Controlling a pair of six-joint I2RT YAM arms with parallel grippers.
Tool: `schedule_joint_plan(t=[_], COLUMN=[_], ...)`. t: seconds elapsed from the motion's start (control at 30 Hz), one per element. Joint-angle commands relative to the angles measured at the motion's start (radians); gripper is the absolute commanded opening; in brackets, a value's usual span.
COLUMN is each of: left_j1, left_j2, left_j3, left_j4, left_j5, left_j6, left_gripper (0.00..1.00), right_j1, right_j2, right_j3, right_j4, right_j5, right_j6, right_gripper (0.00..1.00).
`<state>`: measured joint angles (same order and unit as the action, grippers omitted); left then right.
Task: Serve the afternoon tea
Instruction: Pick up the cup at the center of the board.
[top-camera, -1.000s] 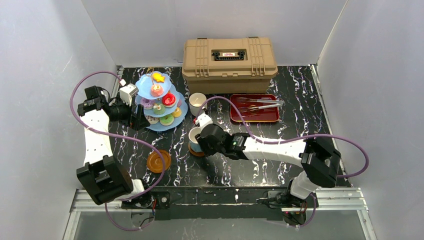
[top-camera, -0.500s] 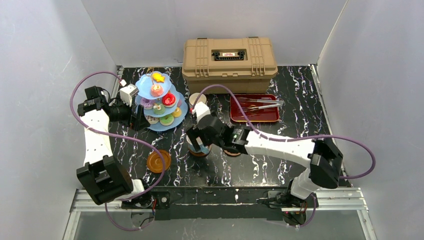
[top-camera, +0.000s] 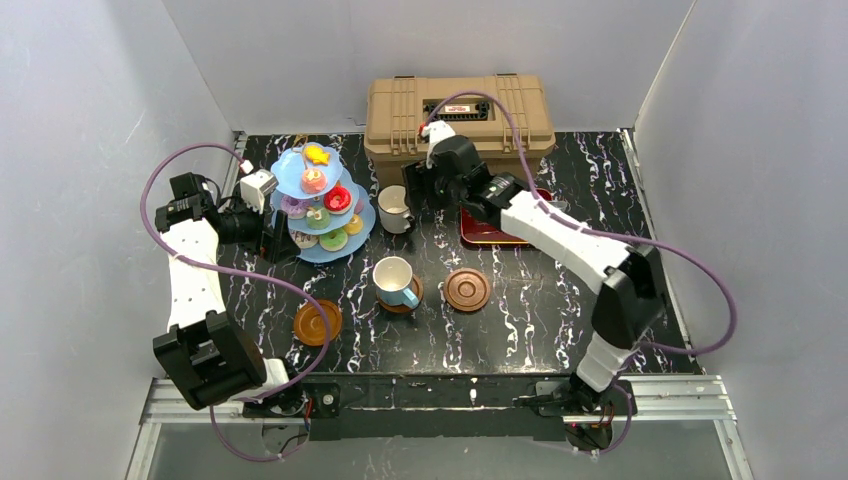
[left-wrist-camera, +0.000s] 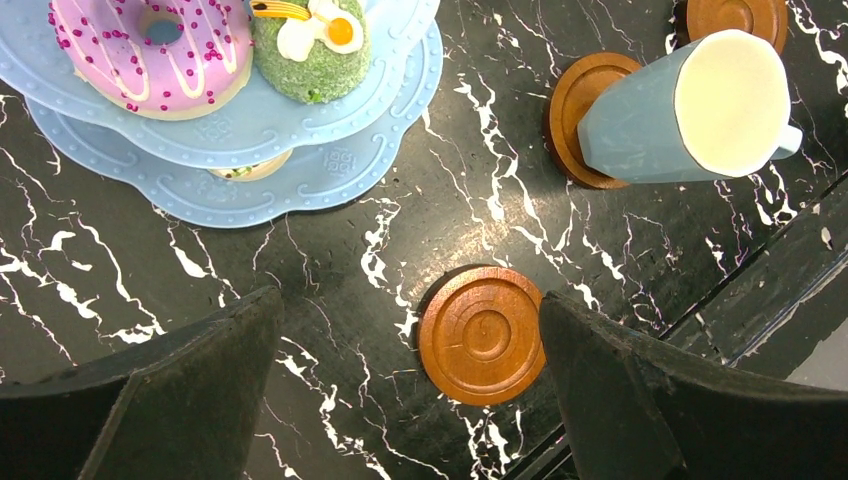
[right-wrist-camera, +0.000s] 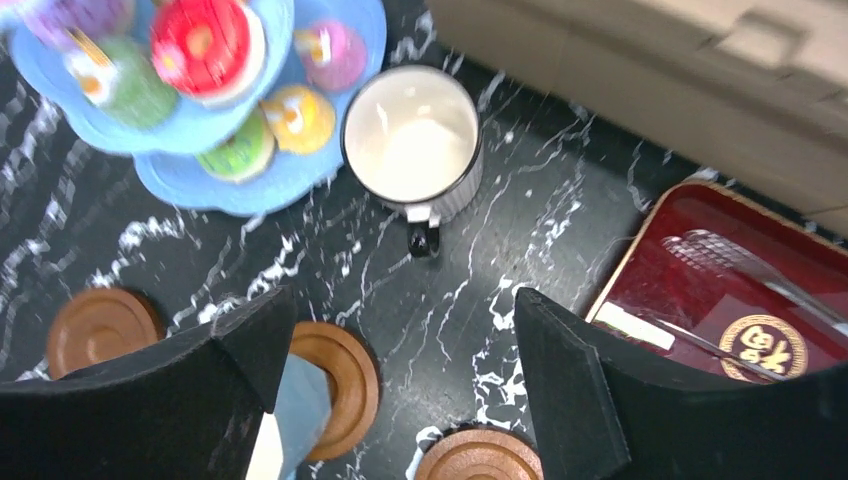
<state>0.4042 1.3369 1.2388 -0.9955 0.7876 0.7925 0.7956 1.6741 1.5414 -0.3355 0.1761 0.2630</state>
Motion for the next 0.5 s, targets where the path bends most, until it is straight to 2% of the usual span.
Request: schedule_joint_plan(t=[0.0, 0.1, 0.47], left_j1=[0.006, 0.006, 0.006], left_j2=[-0.019, -0.019, -0.011], left_j3=[0.031, 0.033, 0.045], left_j4=[-0.025, -0.025, -0.025], left_j5=[-0.001, -0.010, -0.007], left_j6=[0.013, 0.017, -0.001], left_gripper=[0.98, 0.98, 0.98], right_j1=[-0.040, -0.056, -0.054], right_j2=[0.114, 0.162, 0.281], right_j3=[0.058, 0.081, 0.104], right_j4=[-0.093, -0.103, -0.031], right_j5=[-0.198, -0.249, -0.201], right_j6=[-0.084, -0.100, -0.122], right_gripper=[0.85, 0.80, 0.74])
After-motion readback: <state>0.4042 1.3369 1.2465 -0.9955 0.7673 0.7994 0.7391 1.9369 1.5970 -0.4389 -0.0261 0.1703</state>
